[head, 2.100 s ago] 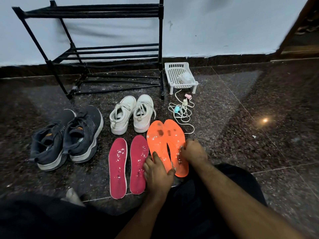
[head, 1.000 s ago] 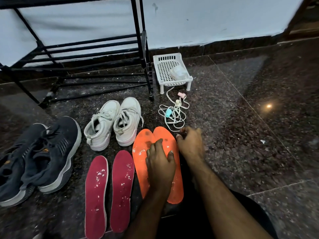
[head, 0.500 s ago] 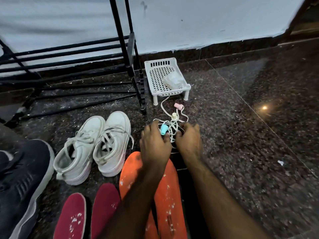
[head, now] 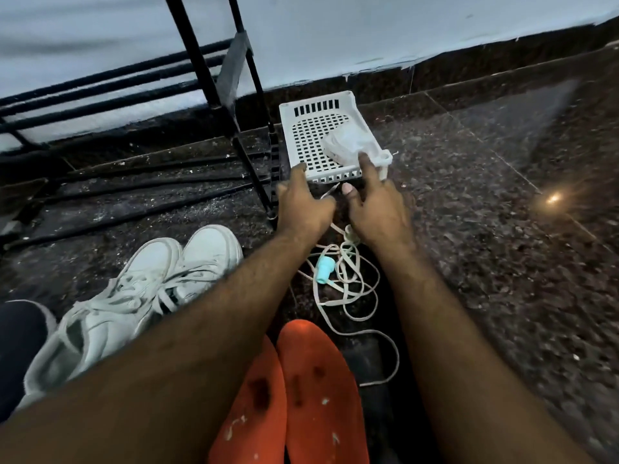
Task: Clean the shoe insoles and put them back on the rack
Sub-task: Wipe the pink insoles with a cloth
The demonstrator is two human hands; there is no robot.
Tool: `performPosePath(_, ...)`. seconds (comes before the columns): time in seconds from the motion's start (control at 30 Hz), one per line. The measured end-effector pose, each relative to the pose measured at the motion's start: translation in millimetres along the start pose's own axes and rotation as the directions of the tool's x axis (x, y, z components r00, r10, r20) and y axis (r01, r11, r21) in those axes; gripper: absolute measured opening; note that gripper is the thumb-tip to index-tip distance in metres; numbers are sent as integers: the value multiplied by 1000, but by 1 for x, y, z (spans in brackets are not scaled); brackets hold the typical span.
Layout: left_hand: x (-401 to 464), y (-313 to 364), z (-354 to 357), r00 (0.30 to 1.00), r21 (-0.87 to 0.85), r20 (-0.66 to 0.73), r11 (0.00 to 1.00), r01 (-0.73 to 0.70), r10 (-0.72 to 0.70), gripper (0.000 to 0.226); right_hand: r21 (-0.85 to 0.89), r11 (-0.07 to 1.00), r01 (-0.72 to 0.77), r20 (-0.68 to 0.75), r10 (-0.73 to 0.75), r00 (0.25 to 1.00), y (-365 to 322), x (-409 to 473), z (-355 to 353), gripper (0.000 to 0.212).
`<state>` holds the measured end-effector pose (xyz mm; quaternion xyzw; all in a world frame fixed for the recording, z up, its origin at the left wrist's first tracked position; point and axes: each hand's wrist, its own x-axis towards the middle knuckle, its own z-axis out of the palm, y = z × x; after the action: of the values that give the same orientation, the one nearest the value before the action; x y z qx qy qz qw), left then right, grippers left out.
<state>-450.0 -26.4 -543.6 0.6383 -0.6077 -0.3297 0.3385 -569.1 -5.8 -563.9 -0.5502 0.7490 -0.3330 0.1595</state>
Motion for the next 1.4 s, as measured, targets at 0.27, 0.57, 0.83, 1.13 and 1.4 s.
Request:
performPosePath(0.27, 25, -7, 19, 988, -317, 105, 938, 142, -114, 59, 191, 981, -17, -66, 30, 997, 0, 12, 29, 61)
performPosePath(0.57, 19, 3, 14, 986, -623, 67, 765, 163, -156, 19, 227, 973, -44, -212, 93, 973, 2, 11, 15, 41)
performPosePath(0.83, -51, 56, 0, 985, -688, 116, 705, 170, -124, 19, 14, 1000, 24, -194, -21, 981, -12, -22, -89, 28)
performPosePath(1.13, -192, 63, 0, 994, -513, 99, 853, 93, -49, 10, 24, 994, -103, -306, 105, 946, -13, -202, -158, 26)
performPosePath(1.4, -297, -5, 5, 974, -496, 160, 840, 221, -162, 31, -70, 970, -234, -122, 224, 967, -9, -315, -169, 33)
